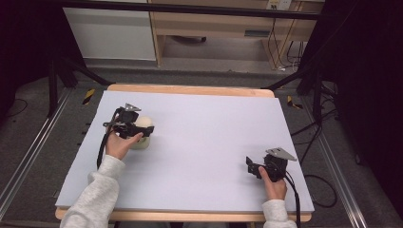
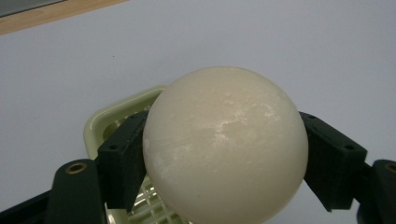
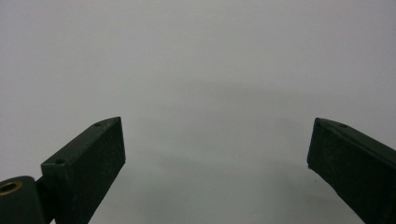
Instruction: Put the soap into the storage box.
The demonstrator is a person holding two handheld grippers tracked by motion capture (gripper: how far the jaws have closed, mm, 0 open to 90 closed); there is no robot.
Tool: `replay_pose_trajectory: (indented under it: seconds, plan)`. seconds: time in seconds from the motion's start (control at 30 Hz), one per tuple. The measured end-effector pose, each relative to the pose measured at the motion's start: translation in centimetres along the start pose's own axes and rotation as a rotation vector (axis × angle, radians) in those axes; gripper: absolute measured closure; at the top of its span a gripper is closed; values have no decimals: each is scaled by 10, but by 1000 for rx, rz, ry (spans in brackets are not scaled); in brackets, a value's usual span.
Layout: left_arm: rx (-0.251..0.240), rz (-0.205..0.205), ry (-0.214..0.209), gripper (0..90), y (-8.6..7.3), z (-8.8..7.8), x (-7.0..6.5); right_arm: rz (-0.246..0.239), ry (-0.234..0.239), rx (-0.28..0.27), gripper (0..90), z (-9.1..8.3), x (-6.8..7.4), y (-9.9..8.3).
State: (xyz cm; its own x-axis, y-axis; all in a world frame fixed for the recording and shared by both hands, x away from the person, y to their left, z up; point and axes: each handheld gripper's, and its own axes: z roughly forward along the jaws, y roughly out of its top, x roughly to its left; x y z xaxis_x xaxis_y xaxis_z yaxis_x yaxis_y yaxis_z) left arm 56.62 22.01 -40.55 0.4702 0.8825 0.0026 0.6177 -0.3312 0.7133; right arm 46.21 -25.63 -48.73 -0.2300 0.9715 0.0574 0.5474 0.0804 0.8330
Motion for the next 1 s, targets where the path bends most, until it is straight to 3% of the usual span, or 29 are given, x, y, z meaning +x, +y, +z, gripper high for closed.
replay_pose_trajectory:
  seconds: [1.0]
  plan:
    - [66,-53,41,240,-10,23,27,-1,-2,1,46,0,0,0]
